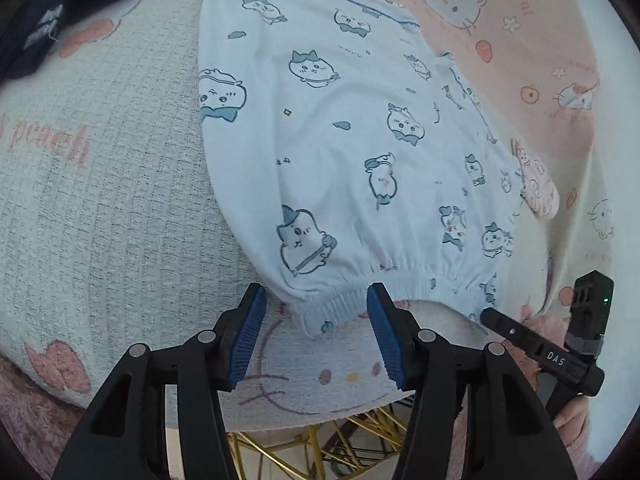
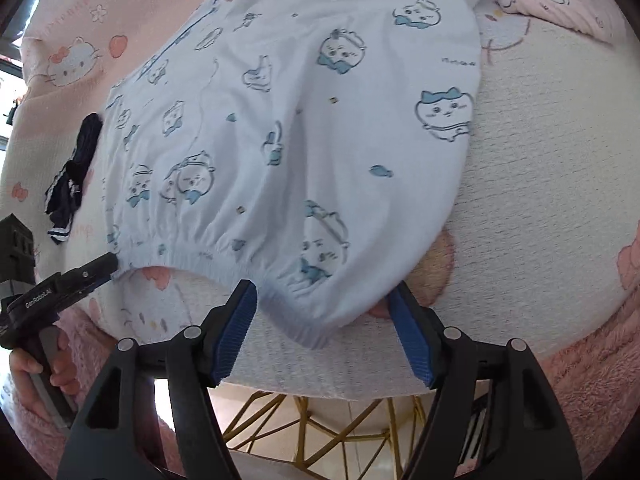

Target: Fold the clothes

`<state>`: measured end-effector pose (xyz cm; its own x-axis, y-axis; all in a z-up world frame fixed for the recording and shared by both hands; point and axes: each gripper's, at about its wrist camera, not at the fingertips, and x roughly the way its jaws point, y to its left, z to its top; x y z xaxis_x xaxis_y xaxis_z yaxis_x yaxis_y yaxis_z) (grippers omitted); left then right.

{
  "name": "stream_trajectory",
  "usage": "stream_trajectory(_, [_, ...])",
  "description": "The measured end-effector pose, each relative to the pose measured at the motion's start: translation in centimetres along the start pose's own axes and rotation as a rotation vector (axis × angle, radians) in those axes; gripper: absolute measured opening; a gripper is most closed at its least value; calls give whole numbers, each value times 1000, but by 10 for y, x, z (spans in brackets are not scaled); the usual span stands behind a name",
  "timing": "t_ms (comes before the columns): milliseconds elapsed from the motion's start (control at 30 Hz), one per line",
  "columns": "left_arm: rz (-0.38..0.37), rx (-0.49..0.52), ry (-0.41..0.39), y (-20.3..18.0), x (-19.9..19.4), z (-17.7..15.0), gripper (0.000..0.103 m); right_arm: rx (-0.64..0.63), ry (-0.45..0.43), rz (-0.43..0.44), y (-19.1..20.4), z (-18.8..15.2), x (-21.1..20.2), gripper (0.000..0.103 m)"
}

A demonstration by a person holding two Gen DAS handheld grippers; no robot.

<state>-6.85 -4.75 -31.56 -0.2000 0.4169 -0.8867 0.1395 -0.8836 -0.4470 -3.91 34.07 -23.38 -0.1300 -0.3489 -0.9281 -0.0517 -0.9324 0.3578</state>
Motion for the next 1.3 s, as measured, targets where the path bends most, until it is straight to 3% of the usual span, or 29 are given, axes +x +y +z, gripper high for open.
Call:
stream_trajectory(33, [-4,-7,-10,1,0,-1,46,-6,-7,-6,2,-2,2,59])
stream_trajectory(67, [30,-7,-25,3,1,-1,10,-25,-20,-34,6,-3,6,51])
stream_trajectory(133, [48,-19,-30,6,2,2,8,-76,-31,-57,16,2,11,15])
stream_trajectory(167, [51,-14,-38,3,-2,1,8,-87,-34,-52,20,3,9,9])
stream_trajectory(333, [89,95,-82,-7,-49,-20,8,-112,-94,-11,22,-5,-25,9])
stream_trajectory(433, [76,76,-54,8,-55,-32,8,-97,-61,-10,23,-6,-9,9])
stream_trajectory(567, [89,38,11,24,-42,-42,8,-56,10,-19,-4,-7,4,9])
stream_trajectory(667, [93,52,30,24,-42,-44,11,-1,37,17,-21,-4,3,13])
stream_trajectory(733, [76,21,32,29,-47,-40,16,11,39,31,-26,-2,-2,25])
stream_trajectory(833, [69,-41,-21,42,-65,-31,27,53,-21,44,-36,2,-20,31])
stream_trajectory(933, [51,-78,-65,61,-81,-12,31,65,-104,19,-43,16,-39,31])
stream_trajectory(1000, [86,-79,-74,70,-84,6,31,55,-134,-4,-41,30,-47,33])
stream_trajectory(1167, [97,-20,-165,81,-94,60,31,-90,-116,51,15,74,-47,34])
stream_trajectory(1300, [79,-16,-227,71,-70,128,31,-261,-110,0,68,104,-41,34])
